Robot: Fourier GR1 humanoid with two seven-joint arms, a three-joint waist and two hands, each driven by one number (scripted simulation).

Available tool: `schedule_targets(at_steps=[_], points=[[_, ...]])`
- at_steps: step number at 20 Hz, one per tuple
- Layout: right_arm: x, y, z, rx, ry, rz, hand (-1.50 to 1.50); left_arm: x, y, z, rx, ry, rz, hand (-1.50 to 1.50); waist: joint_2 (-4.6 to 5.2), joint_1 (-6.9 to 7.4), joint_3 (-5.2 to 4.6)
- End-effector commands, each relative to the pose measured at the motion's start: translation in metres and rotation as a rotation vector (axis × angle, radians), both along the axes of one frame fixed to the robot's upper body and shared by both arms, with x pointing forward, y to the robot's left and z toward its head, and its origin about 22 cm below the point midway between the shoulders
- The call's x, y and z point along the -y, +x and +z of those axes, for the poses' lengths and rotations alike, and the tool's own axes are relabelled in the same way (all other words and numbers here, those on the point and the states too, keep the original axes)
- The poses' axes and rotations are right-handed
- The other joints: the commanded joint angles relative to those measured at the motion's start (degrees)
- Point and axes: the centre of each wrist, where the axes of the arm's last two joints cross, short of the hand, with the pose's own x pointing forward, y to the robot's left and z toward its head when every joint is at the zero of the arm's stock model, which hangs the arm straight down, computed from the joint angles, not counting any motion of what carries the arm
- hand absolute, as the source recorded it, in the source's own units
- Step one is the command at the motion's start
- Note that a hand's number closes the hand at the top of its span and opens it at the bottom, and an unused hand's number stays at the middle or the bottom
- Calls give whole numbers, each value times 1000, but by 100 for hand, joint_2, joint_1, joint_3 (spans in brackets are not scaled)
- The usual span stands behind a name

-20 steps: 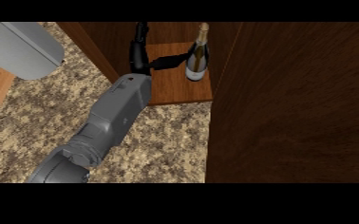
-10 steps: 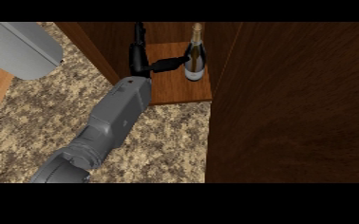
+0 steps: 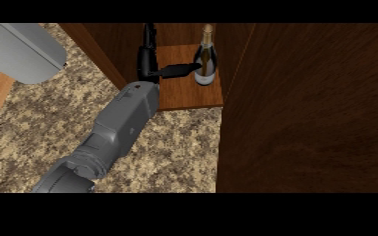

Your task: Pick up the wine, place it into the cabinet and close the cabinet

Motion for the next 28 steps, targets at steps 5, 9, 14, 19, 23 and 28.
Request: schedule_targets(at_steps=[5, 9, 14, 19, 23, 28], points=[[-2, -10, 3, 4, 16, 18, -150, -11, -12, -24, -24, -24, -38, -150, -23, 104, -11], [-1, -12, 14, 11, 31, 7, -150, -10, -11, -21, -22, -104, -33, -150, -45, 41, -15], [-4, -16, 10, 5, 32, 15, -150, -16, -18, -33, -12, -134, -47, -150, -83, 130, -10], [0, -4, 8, 1, 8, 32, -150, -8, -11, -19, -11, -164, -68, -150, -101, 57, -6], [-2, -18, 22, -15, 23, 23, -150, -13, -25, -37, -27, -183, -69, -150, -144, 92, -11], [1, -9, 9, -6, 28, 2, -150, 5, -40, -36, -16, -160, -102, -150, -152, 182, -5]])
